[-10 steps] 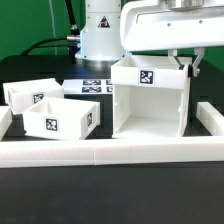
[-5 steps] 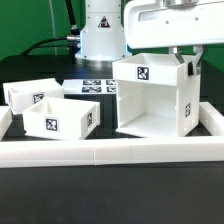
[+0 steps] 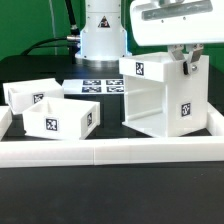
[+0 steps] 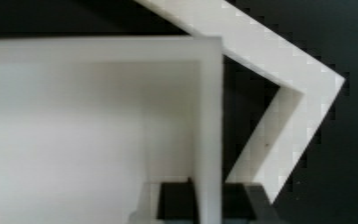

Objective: Assemble drawer

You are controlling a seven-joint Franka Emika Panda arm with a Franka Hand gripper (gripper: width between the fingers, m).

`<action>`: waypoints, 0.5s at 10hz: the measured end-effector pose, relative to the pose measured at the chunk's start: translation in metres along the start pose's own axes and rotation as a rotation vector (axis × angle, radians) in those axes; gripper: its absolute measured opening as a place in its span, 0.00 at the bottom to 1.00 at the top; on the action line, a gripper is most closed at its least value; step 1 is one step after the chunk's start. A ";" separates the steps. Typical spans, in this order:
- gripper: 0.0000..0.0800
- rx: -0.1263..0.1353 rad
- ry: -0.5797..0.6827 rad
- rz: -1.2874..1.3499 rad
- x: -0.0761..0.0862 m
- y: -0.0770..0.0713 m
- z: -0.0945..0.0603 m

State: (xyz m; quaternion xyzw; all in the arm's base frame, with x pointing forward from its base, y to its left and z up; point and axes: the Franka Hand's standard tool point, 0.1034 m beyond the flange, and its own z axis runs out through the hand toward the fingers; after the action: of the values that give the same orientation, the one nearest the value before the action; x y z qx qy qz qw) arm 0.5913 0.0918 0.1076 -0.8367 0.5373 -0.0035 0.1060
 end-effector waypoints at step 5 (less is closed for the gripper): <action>0.05 0.020 -0.039 0.340 0.002 -0.015 0.007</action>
Offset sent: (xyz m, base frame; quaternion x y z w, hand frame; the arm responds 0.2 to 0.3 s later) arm 0.0258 -0.0022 -0.0071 -0.0147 -0.0085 0.2349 0.9719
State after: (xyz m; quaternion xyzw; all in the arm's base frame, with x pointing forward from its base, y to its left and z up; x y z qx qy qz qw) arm 0.6063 0.0969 0.1036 -0.7323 0.6691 0.0254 0.1240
